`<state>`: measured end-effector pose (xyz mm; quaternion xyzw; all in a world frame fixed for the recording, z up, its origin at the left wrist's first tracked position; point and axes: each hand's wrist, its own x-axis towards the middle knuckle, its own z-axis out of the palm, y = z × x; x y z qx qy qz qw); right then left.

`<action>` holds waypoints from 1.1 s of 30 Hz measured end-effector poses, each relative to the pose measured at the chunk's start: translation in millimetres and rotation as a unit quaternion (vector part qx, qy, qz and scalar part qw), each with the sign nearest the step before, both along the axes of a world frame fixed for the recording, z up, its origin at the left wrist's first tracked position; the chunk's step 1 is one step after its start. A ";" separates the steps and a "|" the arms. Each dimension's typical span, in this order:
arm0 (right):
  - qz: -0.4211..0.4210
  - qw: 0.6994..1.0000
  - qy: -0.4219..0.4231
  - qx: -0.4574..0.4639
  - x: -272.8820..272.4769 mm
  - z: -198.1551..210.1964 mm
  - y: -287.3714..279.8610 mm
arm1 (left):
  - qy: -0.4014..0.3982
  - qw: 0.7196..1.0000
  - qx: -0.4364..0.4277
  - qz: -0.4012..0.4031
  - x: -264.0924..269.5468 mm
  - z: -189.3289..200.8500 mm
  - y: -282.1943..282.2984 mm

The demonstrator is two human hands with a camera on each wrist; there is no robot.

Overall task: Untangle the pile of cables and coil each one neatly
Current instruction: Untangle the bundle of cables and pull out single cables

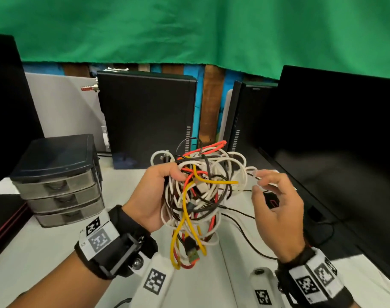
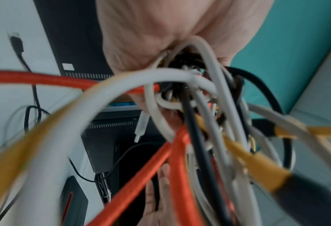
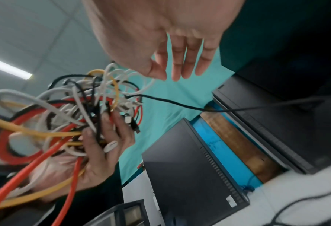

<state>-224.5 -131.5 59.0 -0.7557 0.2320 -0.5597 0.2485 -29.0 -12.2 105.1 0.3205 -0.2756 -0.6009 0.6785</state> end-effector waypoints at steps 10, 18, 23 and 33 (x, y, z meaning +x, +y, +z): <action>0.193 0.957 0.179 0.118 0.1 -19.9 -16.4 | -0.044 0.998 0.020 -0.031 23.2 -14.5 4.2; 0.251 0.943 0.001 0.220 4.5 -8.2 -5.6 | -0.097 0.993 0.051 -0.054 20.5 -20.0 2.9; 0.239 0.954 -0.021 0.179 11.3 -14.1 12.5 | -0.153 0.985 0.067 -0.040 0.4 -27.7 -0.1; 0.288 0.853 -0.092 0.426 -4.5 2.4 -12.8 | -0.088 0.991 0.055 0.084 8.4 -18.9 -5.0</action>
